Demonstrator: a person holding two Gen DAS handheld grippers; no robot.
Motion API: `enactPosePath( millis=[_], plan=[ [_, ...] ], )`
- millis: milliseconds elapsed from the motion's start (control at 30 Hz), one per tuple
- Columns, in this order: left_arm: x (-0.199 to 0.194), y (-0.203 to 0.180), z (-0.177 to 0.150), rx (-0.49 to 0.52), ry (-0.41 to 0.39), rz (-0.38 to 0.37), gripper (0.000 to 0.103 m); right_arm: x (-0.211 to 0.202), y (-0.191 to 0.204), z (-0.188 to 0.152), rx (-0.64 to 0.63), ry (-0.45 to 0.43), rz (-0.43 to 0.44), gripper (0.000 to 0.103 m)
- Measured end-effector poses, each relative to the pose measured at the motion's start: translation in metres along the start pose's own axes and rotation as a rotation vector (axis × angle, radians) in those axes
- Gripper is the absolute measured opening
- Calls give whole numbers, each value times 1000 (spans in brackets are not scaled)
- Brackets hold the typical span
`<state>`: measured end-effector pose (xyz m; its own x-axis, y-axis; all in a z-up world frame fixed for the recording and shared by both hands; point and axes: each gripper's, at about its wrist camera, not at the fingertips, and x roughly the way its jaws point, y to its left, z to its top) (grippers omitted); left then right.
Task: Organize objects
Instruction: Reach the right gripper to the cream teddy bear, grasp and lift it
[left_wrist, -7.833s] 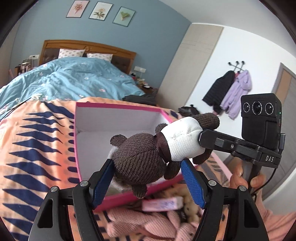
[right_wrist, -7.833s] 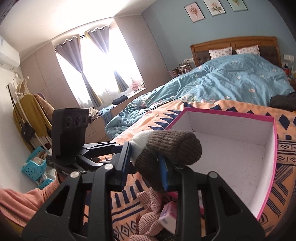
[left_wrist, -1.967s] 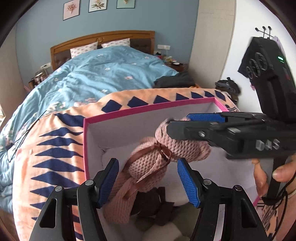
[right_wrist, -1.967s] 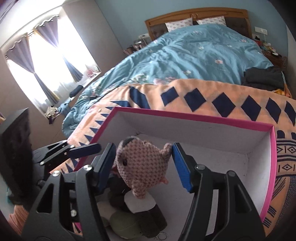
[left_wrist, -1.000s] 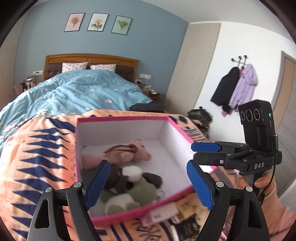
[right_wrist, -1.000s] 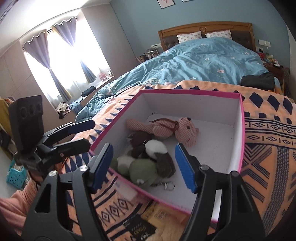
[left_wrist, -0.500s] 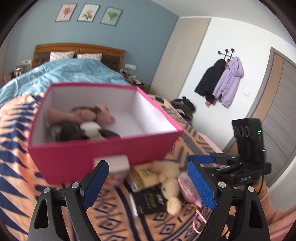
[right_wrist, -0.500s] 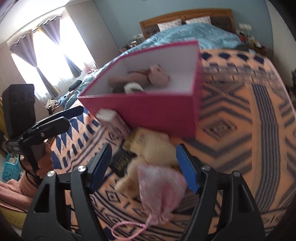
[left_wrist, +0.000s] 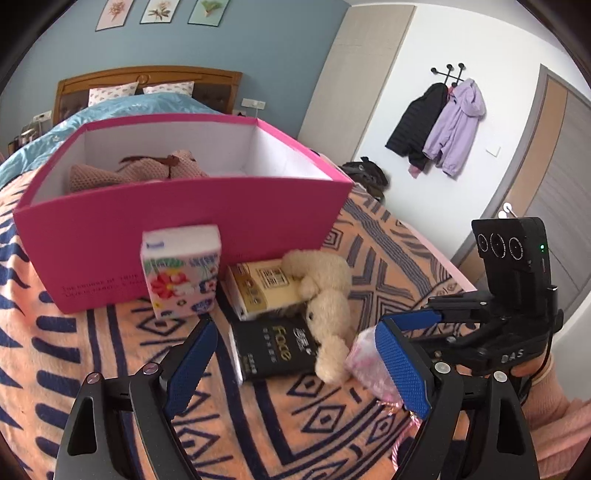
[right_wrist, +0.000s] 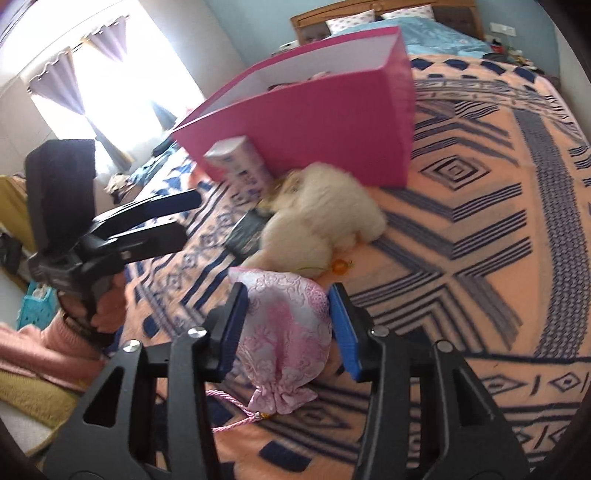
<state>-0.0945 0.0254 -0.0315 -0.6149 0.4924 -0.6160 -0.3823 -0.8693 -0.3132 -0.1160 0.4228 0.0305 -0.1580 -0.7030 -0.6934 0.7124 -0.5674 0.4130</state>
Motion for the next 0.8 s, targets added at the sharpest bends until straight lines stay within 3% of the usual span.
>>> enactPosePath(
  millis=[100, 233, 333, 400, 500, 600, 800],
  plan=[
    [1, -2, -4, 7, 9, -8, 89, -2, 4, -2, -17, -1, 23, 48],
    [3, -8, -6, 20, 18, -20, 88, -9, -18, 13, 90, -84, -21, 54],
    [7, -14, -7, 37, 33, -21, 88, -6, -28, 21, 147, -104, -3, 56],
    [11, -17, -7, 49, 46, -20, 88, 2, -30, 27, 162, -99, -24, 69],
    [18, -20, -7, 56, 73, -36, 76, 14, -33, 32, 195, -93, -8, 71],
    [29, -20, -9, 51, 106, -31, 71, 21, -36, 35, 219, -92, 7, 71],
    [38, -18, -9, 29, 132, -54, 67, 29, -45, 38, 275, -90, 51, 74]
  ],
)
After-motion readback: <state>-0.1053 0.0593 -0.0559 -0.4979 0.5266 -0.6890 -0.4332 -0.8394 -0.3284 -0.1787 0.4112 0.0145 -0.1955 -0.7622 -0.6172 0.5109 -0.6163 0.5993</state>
